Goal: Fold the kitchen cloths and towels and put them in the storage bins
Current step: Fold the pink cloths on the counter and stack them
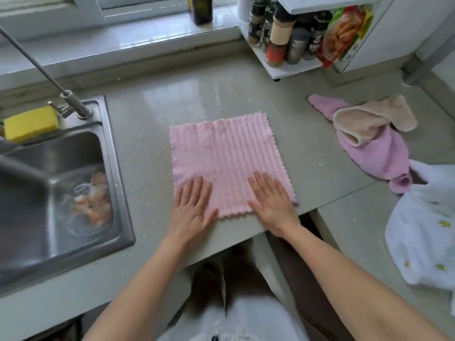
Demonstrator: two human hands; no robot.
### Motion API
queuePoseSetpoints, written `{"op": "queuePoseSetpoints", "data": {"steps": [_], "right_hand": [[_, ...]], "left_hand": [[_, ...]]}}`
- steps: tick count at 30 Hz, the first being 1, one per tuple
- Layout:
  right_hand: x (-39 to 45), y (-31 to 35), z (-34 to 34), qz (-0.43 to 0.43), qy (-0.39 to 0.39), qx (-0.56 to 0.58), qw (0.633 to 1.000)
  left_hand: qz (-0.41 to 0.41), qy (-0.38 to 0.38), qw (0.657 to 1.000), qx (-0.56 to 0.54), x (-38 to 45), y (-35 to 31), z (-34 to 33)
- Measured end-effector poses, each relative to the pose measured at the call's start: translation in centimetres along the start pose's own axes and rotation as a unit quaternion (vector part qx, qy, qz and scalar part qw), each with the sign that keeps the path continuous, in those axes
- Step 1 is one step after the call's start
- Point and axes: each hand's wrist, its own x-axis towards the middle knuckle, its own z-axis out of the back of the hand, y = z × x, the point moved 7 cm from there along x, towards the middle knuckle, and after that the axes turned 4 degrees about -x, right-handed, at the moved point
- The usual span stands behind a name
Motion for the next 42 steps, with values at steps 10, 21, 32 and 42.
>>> {"op": "queuePoseSetpoints", "data": {"steps": [10,21,32,42], "right_hand": [[-2.6,0.6,2.3,0.125,0.041,-0.063,0.989],[1.2,0.8,5.1,0.014,0.001,-0.049,0.999],[0.2,1.4,7.1,0.041,0.368,0.092,0.924],[6.4,-5.2,8.4,-0.164,0.039,0.34,0.925]], "left_hand": [[-0.156,0.012,0.987,0.034,-1.2,-2.9,2.9],[-0.023,0.042,0.999,0.023,1.4,-2.3,4.7],[0.023,0.4,0.904,-0.152,-0.5,1.6,6.2],[0.168,0.041,0.928,-0.329,7.1,6.4,8.7]]}}
